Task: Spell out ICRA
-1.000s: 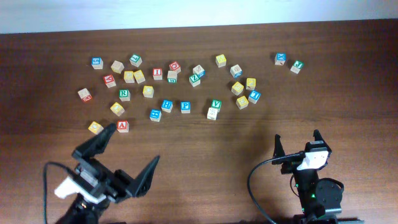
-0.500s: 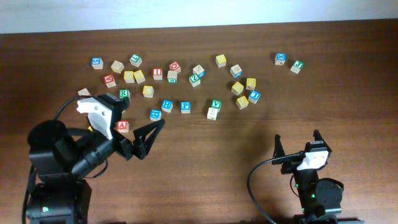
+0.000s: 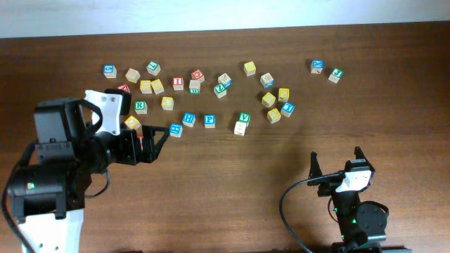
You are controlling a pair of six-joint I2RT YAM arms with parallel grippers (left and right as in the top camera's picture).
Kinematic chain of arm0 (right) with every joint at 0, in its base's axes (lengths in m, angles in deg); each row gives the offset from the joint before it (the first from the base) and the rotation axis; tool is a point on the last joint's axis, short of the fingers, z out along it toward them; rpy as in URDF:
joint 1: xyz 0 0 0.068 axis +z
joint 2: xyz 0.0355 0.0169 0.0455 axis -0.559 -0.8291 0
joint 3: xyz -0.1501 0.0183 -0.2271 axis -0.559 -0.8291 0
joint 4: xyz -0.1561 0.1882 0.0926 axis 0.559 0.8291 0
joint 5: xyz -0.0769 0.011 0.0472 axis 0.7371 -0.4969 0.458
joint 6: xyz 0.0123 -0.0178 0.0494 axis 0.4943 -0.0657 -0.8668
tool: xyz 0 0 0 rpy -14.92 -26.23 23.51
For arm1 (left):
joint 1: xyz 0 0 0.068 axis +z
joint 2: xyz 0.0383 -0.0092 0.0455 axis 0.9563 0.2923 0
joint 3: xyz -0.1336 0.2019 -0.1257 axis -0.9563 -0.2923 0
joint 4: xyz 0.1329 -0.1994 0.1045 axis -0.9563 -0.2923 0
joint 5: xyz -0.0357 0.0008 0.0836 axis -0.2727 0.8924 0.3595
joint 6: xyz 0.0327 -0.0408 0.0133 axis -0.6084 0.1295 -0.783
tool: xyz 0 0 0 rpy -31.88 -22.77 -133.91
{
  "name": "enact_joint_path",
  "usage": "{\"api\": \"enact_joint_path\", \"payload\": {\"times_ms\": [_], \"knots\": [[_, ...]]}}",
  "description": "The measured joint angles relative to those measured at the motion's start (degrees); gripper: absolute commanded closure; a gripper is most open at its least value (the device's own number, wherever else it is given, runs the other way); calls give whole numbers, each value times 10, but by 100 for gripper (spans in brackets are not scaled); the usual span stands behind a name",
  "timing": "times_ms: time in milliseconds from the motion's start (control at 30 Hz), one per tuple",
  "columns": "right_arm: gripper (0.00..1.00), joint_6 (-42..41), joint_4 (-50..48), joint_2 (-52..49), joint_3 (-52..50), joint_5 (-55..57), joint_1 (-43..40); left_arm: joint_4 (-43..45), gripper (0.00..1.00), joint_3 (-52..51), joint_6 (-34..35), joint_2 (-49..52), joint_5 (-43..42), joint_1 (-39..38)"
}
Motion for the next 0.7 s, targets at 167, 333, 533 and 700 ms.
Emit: {"api": "enact_joint_path", "payload": {"times_ms": [167,333,533,700], "knots": [[2,0,0,0,0,0,0,16,1,0,0,4,-52,0],[1,0,0,0,0,0,0,-24,1,50,12,66,-45,-25],[2,0,0,0,0,0,0,-76,1,110,47,198,115,-143],[2,0,0,0,0,0,0,-65,1,111,71,205,184,-181]]}}
